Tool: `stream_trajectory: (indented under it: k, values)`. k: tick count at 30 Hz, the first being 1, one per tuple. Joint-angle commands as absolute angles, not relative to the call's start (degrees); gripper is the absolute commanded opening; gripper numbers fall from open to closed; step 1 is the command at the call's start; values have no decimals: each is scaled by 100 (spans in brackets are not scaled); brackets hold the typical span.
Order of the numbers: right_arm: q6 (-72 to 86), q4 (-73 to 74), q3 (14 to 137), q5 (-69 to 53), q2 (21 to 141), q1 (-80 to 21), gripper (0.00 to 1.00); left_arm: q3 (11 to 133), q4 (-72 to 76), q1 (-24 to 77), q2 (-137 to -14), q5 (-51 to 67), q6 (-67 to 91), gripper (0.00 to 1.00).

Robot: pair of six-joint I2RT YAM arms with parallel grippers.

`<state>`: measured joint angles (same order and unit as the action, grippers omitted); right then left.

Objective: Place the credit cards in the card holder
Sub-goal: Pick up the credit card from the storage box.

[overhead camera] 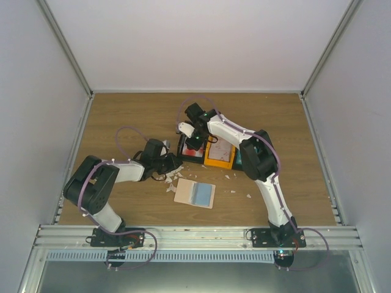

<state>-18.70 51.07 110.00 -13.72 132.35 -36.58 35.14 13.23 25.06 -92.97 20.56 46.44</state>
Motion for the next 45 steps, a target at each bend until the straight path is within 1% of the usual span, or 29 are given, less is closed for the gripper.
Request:
stream_trajectory:
  k: [1,11,22,25,28,31,37,42,45]
  values:
    - [-1922,5397,10843,-1885,12843,-3677,12,3630,1646,2479,-9420,1958,4425,19]
    - [-2000,5416,10519,-2223,12499,-3683,11,3661,1662,2479,-9470,1982,4354,19]
    - [-2028,5431,10125,-2489,12235,-3703,15,3736,1637,2481,-9499,2061,4324,19]
    - [-2032,5421,10142,-2502,12234,-3722,19,3752,1633,2479,-9492,2088,4310,19]
    - [-1984,5371,10130,-2270,12269,-3748,26,3748,1613,2481,-9476,2107,4293,19]
    - [-1969,5317,10125,-2222,12319,-3759,28,3751,1614,2479,-9458,2125,4286,19]
    - [-1961,5241,10125,-2191,12401,-3788,28,3755,1586,2483,-9444,2154,4268,19]
    - [-1925,5143,10125,-2166,12319,-3796,16,3733,1580,2482,-9406,2157,4253,19]
    - [-1920,5093,10109,-2168,12174,-3796,12,3728,1582,2480,-9395,2162,4246,19]
